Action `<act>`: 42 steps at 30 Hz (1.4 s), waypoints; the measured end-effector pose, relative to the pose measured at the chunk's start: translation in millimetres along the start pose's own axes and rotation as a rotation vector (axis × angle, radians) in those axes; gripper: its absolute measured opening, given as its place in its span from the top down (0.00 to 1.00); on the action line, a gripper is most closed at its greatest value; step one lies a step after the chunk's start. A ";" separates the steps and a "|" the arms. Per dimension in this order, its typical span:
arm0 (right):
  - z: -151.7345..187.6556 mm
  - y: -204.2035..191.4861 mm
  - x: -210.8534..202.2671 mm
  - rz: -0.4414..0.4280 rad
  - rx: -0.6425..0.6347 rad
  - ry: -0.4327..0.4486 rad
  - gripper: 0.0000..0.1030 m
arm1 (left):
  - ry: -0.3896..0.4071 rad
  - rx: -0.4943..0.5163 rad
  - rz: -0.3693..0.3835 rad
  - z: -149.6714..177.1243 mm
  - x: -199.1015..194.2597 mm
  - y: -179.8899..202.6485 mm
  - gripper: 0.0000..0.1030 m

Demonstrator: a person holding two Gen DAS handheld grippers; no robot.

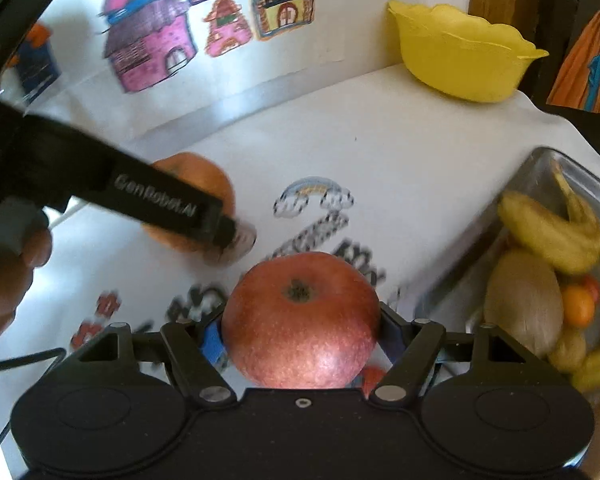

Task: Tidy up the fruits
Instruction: 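Lift both red apples and carry them over the metal tray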

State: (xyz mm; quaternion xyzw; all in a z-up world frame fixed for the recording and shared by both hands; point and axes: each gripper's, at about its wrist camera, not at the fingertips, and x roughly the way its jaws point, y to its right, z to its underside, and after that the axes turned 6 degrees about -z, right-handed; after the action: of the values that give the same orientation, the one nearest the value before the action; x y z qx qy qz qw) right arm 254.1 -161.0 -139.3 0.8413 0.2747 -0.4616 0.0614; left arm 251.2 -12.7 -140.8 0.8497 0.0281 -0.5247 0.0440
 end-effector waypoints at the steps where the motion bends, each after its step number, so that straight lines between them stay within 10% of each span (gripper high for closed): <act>1: 6.4 -1.6 -5.4 -0.001 0.009 0.001 0.27 | 0.001 0.014 0.008 3.6 -1.0 4.2 0.33; 16: 68.0 33.5 -84.7 0.123 0.210 0.061 0.27 | 0.004 0.162 0.158 15.1 -18.2 78.7 0.33; 42: 10.4 171.4 -105.7 0.314 0.345 0.250 0.27 | 0.135 0.262 0.190 -106.5 16.0 198.9 0.33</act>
State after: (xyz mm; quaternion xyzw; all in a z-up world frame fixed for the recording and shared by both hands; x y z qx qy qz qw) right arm 290.6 -351.9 -85.3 0.9220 0.0637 -0.3790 -0.0464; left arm 371.7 -199.4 -98.7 0.8803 -0.1180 -0.4591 -0.0200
